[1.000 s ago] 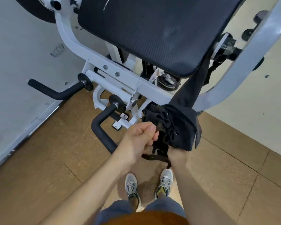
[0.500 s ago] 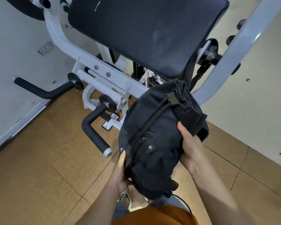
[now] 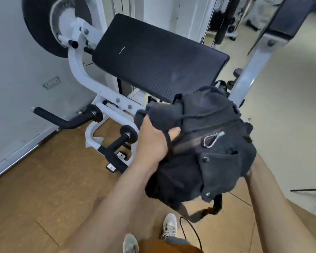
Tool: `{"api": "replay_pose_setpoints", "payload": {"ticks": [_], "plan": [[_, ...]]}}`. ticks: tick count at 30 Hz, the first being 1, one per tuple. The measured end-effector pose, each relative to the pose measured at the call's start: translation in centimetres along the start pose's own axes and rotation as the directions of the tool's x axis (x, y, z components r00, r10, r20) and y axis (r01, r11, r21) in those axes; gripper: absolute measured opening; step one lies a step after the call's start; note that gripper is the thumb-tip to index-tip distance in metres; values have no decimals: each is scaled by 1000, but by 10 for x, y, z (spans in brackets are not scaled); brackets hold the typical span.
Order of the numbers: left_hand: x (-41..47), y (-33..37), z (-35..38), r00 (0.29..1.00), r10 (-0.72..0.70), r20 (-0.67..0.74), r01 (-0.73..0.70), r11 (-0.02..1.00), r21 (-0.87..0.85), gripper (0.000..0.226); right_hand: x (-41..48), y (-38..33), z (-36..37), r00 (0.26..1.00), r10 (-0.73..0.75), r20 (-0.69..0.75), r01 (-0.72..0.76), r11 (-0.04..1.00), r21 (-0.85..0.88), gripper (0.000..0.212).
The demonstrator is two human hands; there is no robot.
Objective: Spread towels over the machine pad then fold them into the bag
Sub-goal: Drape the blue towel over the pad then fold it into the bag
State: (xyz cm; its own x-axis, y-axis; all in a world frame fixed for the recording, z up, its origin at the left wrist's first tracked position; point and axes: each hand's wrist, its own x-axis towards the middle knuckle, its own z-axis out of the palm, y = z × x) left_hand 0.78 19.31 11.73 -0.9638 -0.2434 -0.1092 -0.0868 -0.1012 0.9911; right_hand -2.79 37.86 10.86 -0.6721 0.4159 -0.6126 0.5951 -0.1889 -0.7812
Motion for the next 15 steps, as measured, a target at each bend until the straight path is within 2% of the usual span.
{"api": "replay_pose_setpoints", "payload": {"ticks": [1, 2, 3, 4, 5, 6, 8, 9, 10, 11, 13, 14, 15], "plan": [[21, 21, -11, 998, 59, -3, -58, 989, 138, 46, -5, 2, -3, 999, 0, -41, -1, 1000, -18, 27], [41, 41, -22, 995, 99, -5, -96, 969, 227, 49, 5, 11, -5, 1000, -7, 20, 7, 1000, 26, 21], [62, 60, -32, 990, 140, 16, -138, 931, 337, 48, 4, 20, -5, 986, -3, 164, -8, 998, 68, 17], [88, 65, -46, 989, 146, 32, -145, 885, 443, 45, 9, 34, -4, 966, -12, 258, -11, 996, 88, 23], [109, 60, -58, 990, 137, 26, -127, 808, 576, 41, 18, 48, 0, 963, 29, 270, -41, 998, 38, 37], [123, 49, -71, 995, 101, -13, -59, 678, 733, 42, 21, 60, 5, 947, 75, 312, -70, 997, -28, 47], [137, 25, -94, 991, 9, -131, 120, 348, 930, 54, 17, 84, 25, 918, 138, 373, -75, 981, -178, 49], [135, 15, -98, 984, 11, -180, 174, 202, 964, 54, 14, 93, 31, 900, 176, 398, -79, 966, -248, 47], [132, 3, -96, 986, 80, -149, 137, 131, 982, 54, 13, 99, 37, 890, 211, 403, -94, 952, -291, 47], [122, -8, -87, 985, 173, -21, -3, 136, 991, 53, 14, 103, 40, 887, 238, 396, -107, 939, -326, 48], [89, -34, -51, 891, 277, 360, -425, 227, 877, 53, 20, 109, 39, 889, 267, 372, -126, 924, -362, 48], [75, -51, -34, 842, 212, 497, -537, 234, 810, 57, 23, 111, 37, 888, 277, 368, -136, 921, -366, 47], [61, -63, -19, 830, 96, 549, -557, 202, 806, 59, 24, 113, 33, 881, 294, 371, -155, 920, -360, 46]]}}
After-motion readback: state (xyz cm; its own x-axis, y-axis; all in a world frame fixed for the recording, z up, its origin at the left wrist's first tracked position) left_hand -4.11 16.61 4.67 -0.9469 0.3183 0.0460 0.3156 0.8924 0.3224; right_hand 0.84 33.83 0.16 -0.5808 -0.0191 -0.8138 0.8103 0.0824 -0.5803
